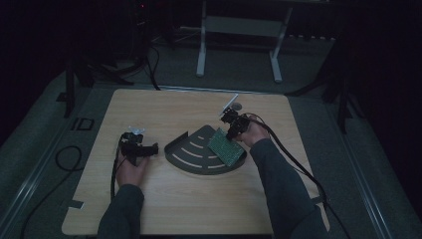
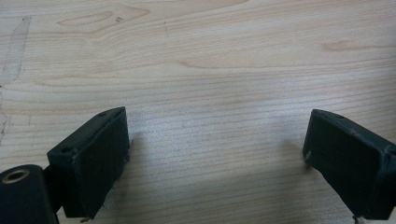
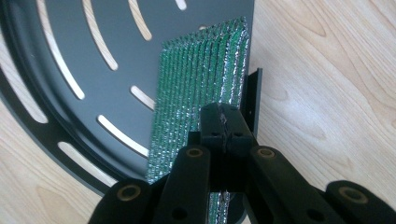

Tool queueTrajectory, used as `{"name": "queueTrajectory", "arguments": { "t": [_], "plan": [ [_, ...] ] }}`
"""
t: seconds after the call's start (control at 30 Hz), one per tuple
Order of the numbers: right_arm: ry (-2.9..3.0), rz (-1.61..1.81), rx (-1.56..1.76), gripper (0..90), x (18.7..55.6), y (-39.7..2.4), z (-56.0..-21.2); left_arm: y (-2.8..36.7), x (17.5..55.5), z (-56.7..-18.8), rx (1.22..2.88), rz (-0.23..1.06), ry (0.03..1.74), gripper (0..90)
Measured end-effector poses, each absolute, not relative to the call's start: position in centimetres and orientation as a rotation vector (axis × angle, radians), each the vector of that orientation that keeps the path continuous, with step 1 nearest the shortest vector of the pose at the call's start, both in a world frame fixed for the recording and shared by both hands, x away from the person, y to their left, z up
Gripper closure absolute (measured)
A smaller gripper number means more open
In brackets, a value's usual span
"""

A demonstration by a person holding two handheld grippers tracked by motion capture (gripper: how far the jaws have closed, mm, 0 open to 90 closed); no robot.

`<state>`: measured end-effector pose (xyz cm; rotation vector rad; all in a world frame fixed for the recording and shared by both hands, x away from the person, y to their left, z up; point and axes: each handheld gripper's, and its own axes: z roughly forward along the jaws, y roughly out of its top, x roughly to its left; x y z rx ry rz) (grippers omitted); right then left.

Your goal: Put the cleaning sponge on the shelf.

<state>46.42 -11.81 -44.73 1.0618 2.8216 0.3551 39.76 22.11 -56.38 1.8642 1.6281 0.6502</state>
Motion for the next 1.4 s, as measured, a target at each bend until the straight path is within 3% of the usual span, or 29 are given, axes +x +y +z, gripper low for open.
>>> {"name": "queueTrajectory", "arguments": {
  "t": [0.93,1.1,1.4],
  "plan": [
    [2.817,0.363,1.089,88.4,46.5,-12.6,-45.2,22.1,39.8,-56.4,1.864,0.65,1.629,7.5],
    [2.813,0.377,1.086,83.8,46.5,-13.0,-45.1,22.1,39.8,-56.4,1.865,0.65,1.628,7.4],
    [2.793,0.428,1.093,65.4,46.0,-14.0,-44.6,22.1,39.8,-56.4,1.865,0.65,1.628,7.5]
  ]
}}
